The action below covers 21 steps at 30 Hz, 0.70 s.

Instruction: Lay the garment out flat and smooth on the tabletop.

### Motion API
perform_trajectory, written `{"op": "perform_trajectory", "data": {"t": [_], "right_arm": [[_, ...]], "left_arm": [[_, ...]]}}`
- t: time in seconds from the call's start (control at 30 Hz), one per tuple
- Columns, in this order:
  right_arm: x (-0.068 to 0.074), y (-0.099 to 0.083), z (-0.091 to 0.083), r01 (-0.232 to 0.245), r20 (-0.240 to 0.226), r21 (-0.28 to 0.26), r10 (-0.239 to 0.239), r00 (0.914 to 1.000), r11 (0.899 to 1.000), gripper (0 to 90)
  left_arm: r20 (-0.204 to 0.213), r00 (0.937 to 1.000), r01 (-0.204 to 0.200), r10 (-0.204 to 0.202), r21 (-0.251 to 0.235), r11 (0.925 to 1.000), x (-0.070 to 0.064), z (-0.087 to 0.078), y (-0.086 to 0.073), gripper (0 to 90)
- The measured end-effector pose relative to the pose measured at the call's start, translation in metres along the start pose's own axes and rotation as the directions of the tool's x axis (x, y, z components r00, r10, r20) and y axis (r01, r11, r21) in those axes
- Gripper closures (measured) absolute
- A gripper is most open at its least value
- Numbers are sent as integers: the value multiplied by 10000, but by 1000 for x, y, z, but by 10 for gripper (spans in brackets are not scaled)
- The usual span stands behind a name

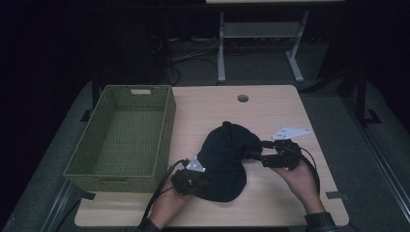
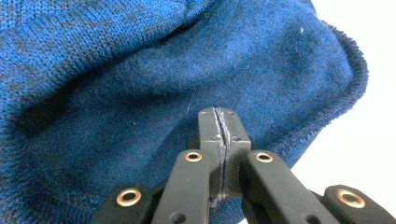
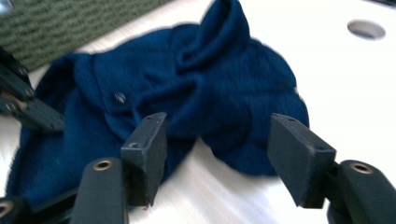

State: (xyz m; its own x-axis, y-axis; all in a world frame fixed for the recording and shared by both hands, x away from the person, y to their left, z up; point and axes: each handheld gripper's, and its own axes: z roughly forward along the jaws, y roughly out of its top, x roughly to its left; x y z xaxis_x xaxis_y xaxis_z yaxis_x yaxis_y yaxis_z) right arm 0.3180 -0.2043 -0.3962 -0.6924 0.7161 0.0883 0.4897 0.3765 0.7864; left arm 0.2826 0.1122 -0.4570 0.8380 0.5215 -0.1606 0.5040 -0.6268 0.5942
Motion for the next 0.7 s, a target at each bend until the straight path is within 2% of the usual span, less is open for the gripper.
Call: {"op": "perform_trajectory", "data": {"t": [0.1, 0.27, 0.4, 0.5, 0.57, 0.7], "right_arm": [[2, 11, 4, 94, -188, -89, -96, 9998, 9999, 425], [4, 25, 18, 292, -287, 82, -290, 9992, 9995, 512], [0, 26, 30, 331, -209, 337, -324, 9993, 9989, 622], [-3, 22, 37, 280, -271, 492, -267, 9993, 9984, 750], [-6, 21, 39, 437, -201, 481, -428, 9989, 9979, 831], [-10, 25, 42, 505, 21, 364, -506, 9987, 9981, 858]], "left_arm": [[19, 10000, -70, 70, 30, 10000, 0, 0, 1, 893], [-29, 10000, -63, 63, -3, 10000, -1, 1, 1, 893], [17, 10000, -74, 74, 20, 10000, 0, 0, 1, 894], [-25, 10000, -70, 70, 49, 10000, 0, 0, 1, 894], [-26, 10000, -53, 53, 63, 10000, -1, 0, 1, 894], [37, 10000, 43, -43, 44, 10000, 0, 0, 1, 895]]}}
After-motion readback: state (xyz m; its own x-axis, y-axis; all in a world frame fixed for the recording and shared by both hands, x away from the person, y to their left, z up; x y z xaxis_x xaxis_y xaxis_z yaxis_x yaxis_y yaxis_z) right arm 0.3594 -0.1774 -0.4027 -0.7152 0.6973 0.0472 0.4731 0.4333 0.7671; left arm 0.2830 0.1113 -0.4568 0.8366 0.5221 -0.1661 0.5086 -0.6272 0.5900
